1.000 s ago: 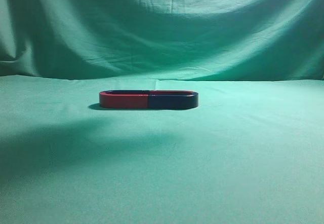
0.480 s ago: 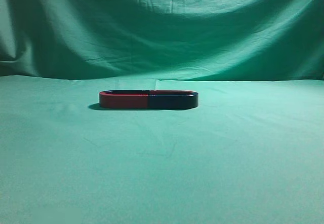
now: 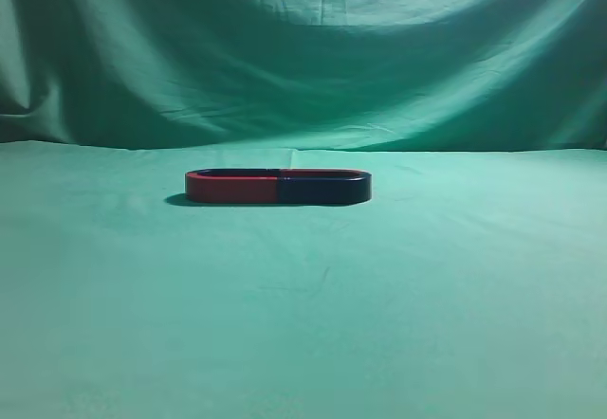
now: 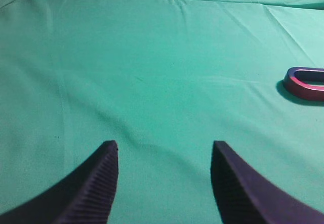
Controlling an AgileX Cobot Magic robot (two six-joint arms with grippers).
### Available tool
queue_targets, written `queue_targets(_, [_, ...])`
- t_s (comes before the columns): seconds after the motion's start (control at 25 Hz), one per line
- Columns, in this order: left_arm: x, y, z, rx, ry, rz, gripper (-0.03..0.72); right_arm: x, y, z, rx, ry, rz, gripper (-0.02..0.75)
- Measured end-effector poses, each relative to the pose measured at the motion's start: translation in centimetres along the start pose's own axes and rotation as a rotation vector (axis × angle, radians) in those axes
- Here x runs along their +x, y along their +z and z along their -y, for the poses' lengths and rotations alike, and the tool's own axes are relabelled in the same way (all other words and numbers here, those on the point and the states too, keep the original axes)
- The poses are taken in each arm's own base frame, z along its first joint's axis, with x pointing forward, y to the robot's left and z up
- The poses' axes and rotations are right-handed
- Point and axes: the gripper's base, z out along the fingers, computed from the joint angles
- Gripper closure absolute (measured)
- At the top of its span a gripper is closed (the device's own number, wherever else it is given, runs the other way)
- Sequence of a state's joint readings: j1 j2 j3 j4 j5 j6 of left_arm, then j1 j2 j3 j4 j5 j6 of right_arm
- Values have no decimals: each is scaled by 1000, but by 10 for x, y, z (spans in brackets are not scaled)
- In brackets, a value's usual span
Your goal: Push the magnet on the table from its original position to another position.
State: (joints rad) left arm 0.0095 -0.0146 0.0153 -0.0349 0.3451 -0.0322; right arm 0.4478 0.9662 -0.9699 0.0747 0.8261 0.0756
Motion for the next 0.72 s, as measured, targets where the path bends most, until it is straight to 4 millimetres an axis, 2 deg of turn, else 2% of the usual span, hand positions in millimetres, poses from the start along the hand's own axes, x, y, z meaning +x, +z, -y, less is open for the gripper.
queue_targets(0.24, [0, 0, 0, 0, 0, 0, 289, 46, -29, 4, -26, 5, 200, 738])
queue_targets(0.52, [0, 0, 0, 0, 0, 0, 289, 81, -68, 6, -43, -5, 299, 738])
queue_targets(0.72, [0, 0, 0, 0, 0, 0, 289, 90, -67, 10, -18, -32, 398, 738])
